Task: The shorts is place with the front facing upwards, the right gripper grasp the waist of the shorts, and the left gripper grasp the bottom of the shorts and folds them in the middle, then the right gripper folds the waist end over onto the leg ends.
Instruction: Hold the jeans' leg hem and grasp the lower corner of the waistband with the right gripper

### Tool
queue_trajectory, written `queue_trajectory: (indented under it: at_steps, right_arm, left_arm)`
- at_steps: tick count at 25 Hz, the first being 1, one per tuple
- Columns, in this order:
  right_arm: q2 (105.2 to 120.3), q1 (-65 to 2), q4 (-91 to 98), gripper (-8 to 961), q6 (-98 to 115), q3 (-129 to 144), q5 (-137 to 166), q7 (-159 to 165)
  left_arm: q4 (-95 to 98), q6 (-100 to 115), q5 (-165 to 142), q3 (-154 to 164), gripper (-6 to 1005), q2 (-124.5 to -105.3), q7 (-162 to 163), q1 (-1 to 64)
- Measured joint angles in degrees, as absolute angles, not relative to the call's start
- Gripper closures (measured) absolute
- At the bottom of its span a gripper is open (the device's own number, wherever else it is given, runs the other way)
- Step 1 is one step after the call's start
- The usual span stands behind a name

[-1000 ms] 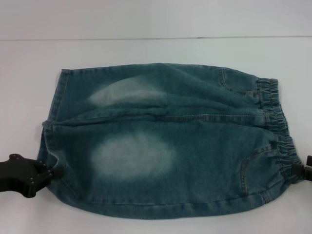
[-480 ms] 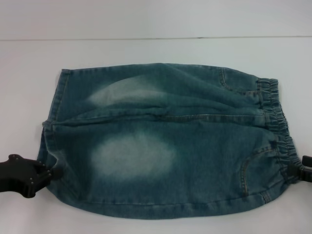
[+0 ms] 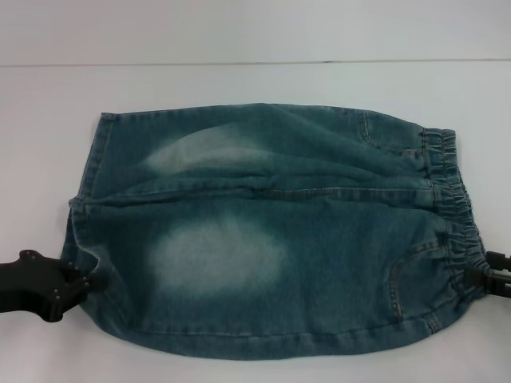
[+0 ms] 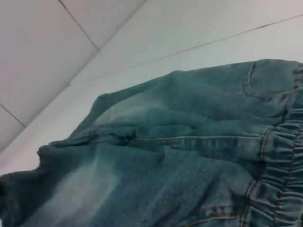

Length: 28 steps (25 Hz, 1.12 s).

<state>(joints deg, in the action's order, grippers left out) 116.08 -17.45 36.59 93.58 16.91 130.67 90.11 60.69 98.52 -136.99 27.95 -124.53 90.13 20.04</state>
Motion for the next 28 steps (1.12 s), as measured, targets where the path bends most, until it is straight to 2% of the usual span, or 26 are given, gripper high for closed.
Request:
queue_trajectory:
  at_steps: [10,28]
  right_arm:
    - [114.95,-17.4,37.2,38,93.3,17.1,131.7,95.1]
    - [115.09,-19.7,37.2,43,93.3,17.1,134.8,96.7]
  left_arm:
    - [60.6,98.5,-136.8,28.5,958,-124.54,90.2,20.2]
    - [60.4,98.3,-136.8,28.6,958,-124.54,90.2,20.4]
